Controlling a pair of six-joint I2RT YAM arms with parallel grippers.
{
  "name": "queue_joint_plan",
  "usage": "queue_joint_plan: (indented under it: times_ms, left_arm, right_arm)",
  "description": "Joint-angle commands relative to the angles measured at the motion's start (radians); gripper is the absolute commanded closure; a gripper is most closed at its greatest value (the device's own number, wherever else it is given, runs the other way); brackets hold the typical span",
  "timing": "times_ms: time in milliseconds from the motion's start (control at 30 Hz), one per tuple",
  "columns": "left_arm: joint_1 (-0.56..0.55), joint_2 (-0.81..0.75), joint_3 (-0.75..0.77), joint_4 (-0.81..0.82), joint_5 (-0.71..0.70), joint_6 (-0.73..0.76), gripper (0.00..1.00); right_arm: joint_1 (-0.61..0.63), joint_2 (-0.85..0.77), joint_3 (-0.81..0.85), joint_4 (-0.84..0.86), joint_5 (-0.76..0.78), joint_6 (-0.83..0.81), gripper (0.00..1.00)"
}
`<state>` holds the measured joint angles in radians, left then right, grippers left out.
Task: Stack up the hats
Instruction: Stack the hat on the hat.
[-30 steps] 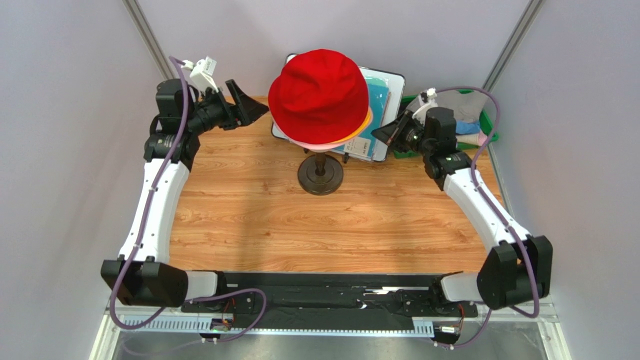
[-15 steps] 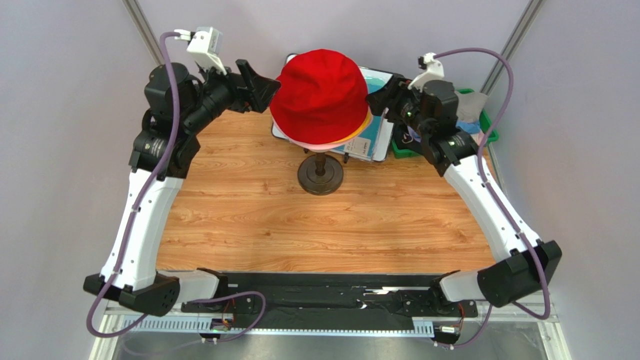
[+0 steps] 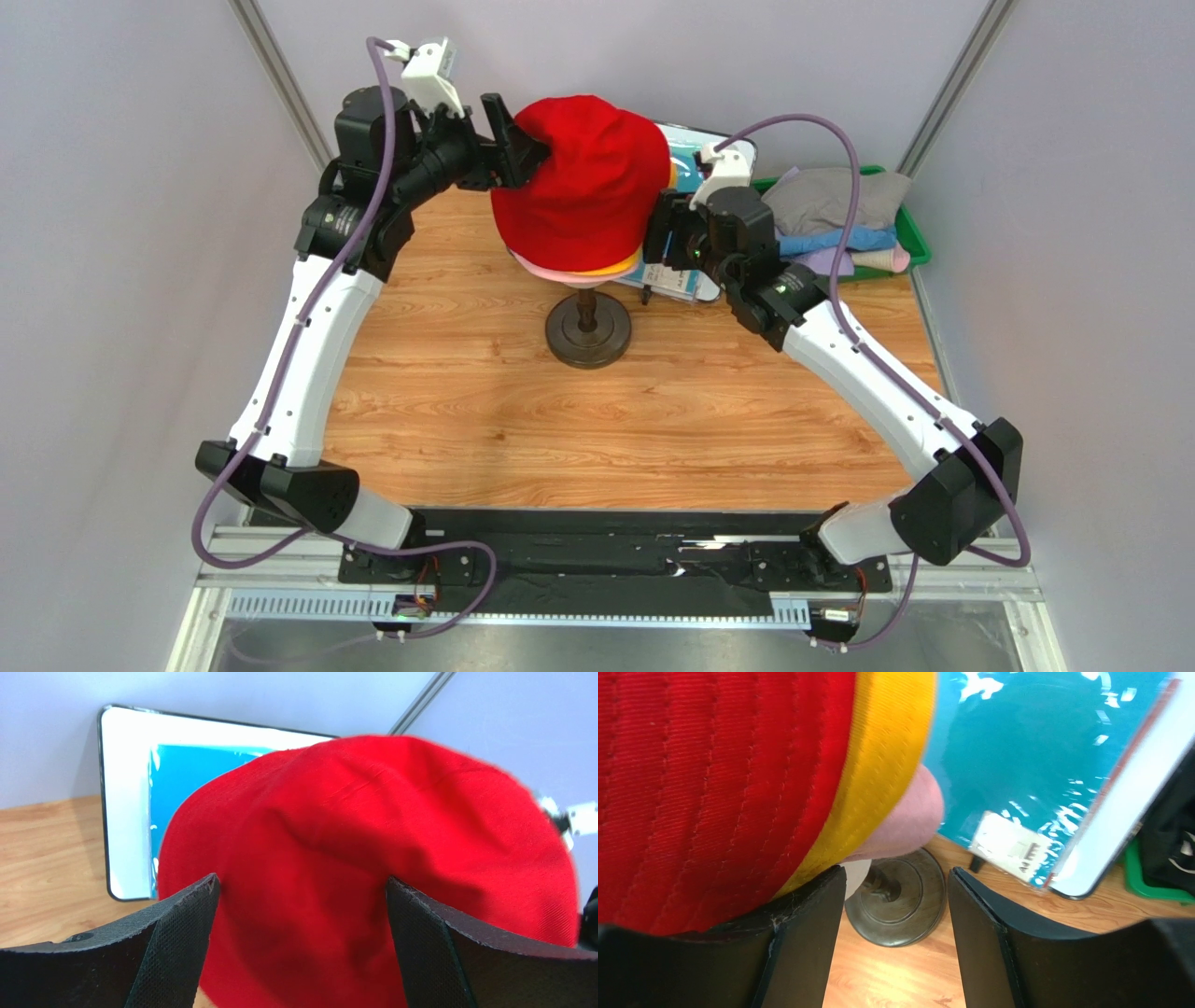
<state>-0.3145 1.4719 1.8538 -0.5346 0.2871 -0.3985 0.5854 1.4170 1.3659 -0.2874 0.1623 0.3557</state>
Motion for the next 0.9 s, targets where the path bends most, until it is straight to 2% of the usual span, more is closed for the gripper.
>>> queue_joint_plan:
  times_ms: [0,267,367,400,433,533,567,667,767,867]
  left_arm:
    - [-0.011,0.005,0.059,0.016,-0.011,-0.003,0.08]
    - [0.008,-0.019,0.101,-0.084,-0.141,0.075,0.05]
    - [0.008,-0.074,0.084,-0.07,-0.175,0.105,0.05]
    - [0.006,-0.087,0.078,-0.062,-0.177,0.112,0.05]
    - [0.005,-0.106,0.076,-0.05,-0.174,0.115,0.05]
    - [-0.012,-0.13,0.053,0.001,-0.134,0.109,0.05]
    - [-0.018,-0.131,0.048,0.013,-0.108,0.102,0.05]
    - [-0.058,-0.119,0.048,0.028,-0.089,0.108,0.05]
    - [-0.071,-0.091,0.051,0.03,-0.04,0.093,0.05]
    - [-0.072,-0.073,0.042,0.031,-0.026,0.081,0.06]
  right_arm:
    - [0.074,-0.041,0.027,0.082,-0.072,-0.038,0.37]
    - [0.068,-0.121,-0.002,-0.05,-0.064,-0.004,0.35]
    - [-0.031,-0.19,-0.014,-0.073,-0.148,0.028,0.32]
    - [-0.063,-0.205,-0.021,-0.065,-0.267,0.041,0.32]
    - [-0.118,-0.228,-0.022,-0.05,-0.317,0.06,0.32]
    - [-0.223,-0.242,-0.016,0.039,-0.521,0.12,0.28]
    - [-0.245,-0.234,-0.016,0.115,-0.621,0.194,0.28]
    - [-0.285,-0.198,-0.013,0.277,-0.763,0.317,0.29]
    - [-0.289,-0.146,-0.013,0.468,-0.854,0.434,0.29]
    - [-0.291,-0.104,0.001,0.573,-0.879,0.48,0.3]
